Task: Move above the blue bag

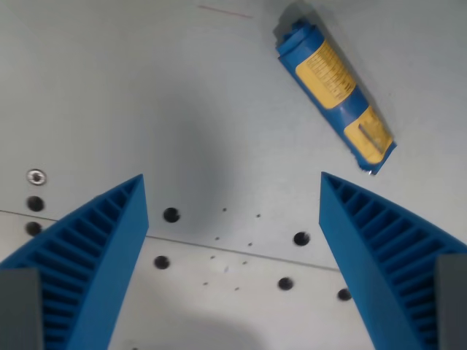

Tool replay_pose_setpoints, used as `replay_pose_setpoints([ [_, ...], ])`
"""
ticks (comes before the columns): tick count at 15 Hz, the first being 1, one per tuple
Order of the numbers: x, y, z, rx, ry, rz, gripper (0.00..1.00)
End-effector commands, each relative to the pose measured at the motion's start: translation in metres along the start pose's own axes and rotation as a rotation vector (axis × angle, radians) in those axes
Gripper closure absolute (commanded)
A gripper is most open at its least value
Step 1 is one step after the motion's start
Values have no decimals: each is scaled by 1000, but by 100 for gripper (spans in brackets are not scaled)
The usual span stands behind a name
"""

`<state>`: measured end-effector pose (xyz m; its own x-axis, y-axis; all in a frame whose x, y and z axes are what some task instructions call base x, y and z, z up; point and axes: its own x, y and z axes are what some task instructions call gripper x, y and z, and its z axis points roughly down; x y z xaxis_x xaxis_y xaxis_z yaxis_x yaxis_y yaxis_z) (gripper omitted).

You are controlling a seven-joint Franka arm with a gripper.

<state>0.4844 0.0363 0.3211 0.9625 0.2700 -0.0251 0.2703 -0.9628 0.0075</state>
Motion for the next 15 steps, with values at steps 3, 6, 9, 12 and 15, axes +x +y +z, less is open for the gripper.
replay_pose_setpoints([
  [3,-2,12,19,-40,57,-218,0],
  [6,-2,20,33,-44,61,-295,0],
  [9,-2,28,47,-56,65,-372,0],
  [12,-1,37,62,-73,55,-433,0],
  [15,0,46,76,-81,47,-500,0],
])
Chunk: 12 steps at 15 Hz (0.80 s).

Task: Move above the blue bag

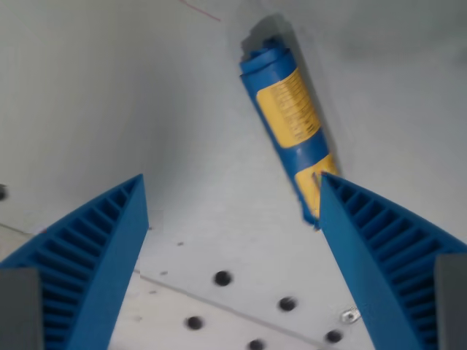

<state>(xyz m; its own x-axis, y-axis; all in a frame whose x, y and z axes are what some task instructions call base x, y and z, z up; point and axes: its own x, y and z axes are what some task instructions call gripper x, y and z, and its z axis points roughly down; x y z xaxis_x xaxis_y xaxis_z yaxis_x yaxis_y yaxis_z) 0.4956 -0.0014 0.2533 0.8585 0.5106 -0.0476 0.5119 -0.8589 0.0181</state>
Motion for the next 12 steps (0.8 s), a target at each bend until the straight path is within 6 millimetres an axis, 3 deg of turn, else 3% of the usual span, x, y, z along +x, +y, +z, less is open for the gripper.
replay_pose_setpoints([
  [1,-5,8,13,-71,56,-253,0],
  [12,-12,32,63,-103,56,-354,0],
])
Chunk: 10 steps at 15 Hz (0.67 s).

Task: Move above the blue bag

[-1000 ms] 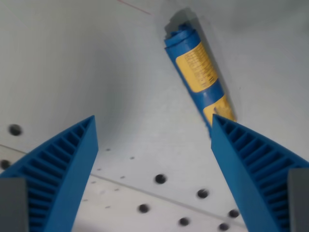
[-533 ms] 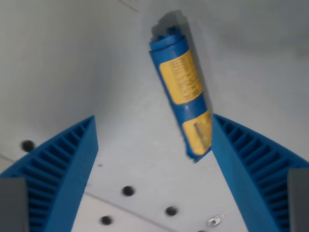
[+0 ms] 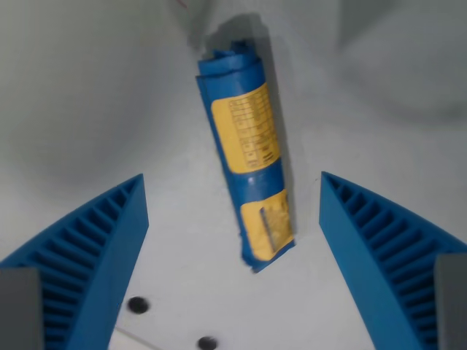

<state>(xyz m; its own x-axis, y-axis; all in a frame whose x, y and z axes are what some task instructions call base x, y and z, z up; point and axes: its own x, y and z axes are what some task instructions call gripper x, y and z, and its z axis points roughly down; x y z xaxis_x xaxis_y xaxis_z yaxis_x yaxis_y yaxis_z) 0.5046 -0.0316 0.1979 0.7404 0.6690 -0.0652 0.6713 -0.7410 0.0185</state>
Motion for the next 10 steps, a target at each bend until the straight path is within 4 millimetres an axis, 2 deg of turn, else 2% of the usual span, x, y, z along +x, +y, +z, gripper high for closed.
replay_pose_setpoints([
  [1,-9,2,10,-101,61,-154,0],
  [10,-14,6,27,-102,57,-129,0],
])
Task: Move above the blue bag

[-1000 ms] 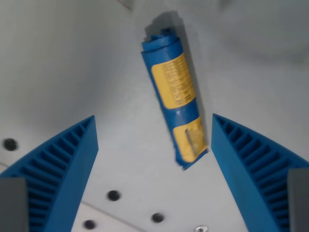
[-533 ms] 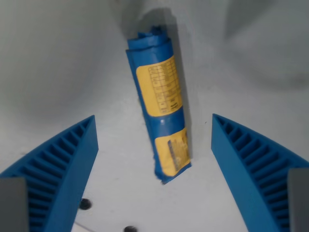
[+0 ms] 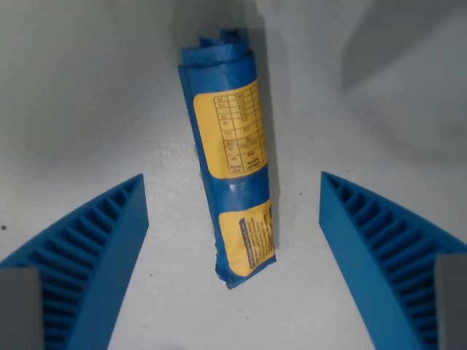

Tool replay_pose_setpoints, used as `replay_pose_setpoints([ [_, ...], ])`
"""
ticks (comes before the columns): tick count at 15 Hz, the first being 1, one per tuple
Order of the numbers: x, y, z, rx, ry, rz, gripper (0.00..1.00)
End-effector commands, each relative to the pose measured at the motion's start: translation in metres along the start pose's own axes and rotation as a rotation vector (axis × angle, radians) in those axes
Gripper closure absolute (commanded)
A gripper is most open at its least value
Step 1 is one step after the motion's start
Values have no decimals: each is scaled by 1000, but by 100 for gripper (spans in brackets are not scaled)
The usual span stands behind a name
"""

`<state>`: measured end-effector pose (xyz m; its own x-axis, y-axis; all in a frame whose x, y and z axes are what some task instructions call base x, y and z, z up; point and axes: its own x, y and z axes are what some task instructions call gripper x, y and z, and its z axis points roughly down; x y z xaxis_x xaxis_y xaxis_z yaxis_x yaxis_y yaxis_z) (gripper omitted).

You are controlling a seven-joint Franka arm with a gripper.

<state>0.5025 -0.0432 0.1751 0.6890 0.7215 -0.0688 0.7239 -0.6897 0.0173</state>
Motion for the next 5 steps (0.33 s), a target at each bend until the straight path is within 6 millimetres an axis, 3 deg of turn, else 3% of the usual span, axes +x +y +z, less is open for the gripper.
replay_pose_setpoints([
  [1,-7,-1,4,-97,54,-52,0],
  [5,-7,-1,5,-94,53,-38,0],
])
